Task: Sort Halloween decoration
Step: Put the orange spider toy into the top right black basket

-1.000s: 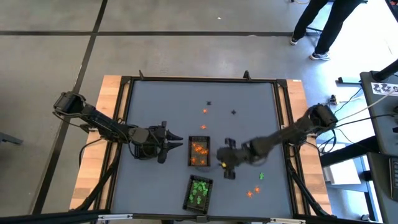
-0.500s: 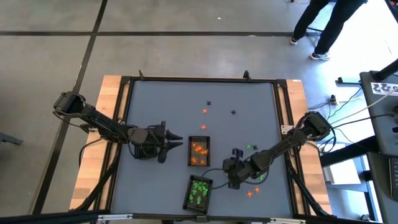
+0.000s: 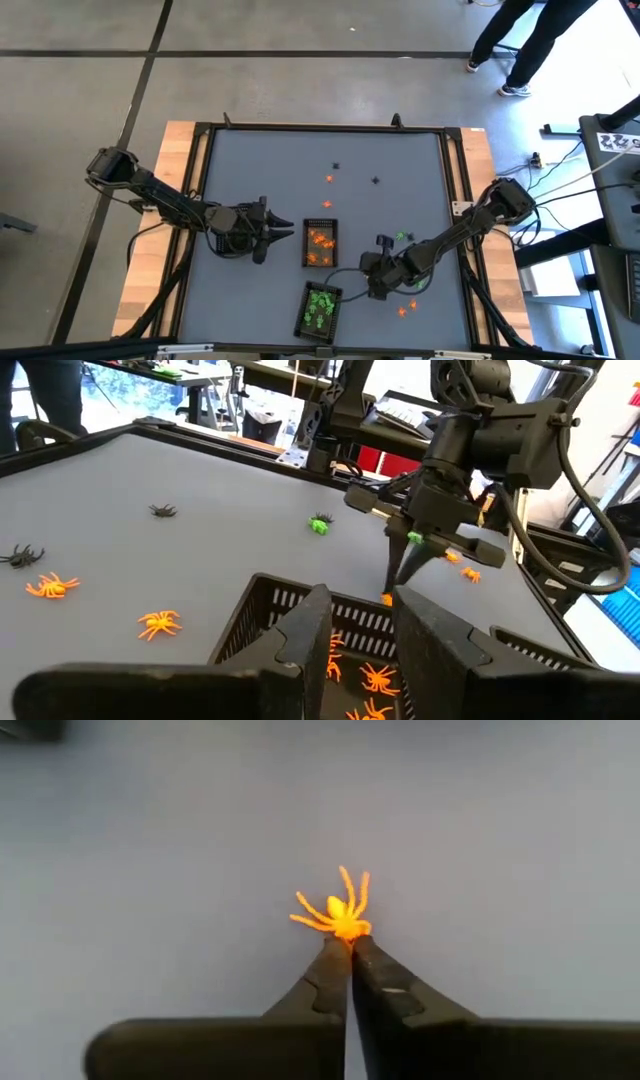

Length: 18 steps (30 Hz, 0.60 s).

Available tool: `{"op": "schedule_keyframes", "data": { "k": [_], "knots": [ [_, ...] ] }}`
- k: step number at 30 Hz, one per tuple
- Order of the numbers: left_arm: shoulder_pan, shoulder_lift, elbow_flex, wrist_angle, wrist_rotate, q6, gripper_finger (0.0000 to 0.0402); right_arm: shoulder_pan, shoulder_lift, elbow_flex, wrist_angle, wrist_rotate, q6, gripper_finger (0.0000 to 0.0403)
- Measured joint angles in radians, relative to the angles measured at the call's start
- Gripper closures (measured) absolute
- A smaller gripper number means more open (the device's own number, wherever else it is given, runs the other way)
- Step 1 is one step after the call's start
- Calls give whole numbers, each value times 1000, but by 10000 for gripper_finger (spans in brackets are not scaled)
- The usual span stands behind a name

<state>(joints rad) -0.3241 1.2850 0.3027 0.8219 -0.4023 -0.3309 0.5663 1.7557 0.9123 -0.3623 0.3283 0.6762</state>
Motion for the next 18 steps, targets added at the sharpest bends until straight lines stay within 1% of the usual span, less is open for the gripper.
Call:
{"op": "schedule_keyframes", "data": {
  "k": [2, 5, 10, 14, 18],
  "knots": [
    [0, 0, 0, 0, 0, 0, 300, 0, -11, -2, -8, 12, -2, 399],
    [0, 0, 0, 0, 0, 0, 300, 0, -30, -2, -16, 29, -3, 395],
    [0, 0, 0, 0, -1, 0, 300, -18, -60, 1, -16, 32, -16, 401],
    [0, 0, 0, -1, -1, 0, 300, -35, -84, 17, -14, 49, -64, 401],
    [0, 0, 0, -2, -1, 1, 300, -63, -97, 66, -19, 63, -142, 402]
  ]
}}
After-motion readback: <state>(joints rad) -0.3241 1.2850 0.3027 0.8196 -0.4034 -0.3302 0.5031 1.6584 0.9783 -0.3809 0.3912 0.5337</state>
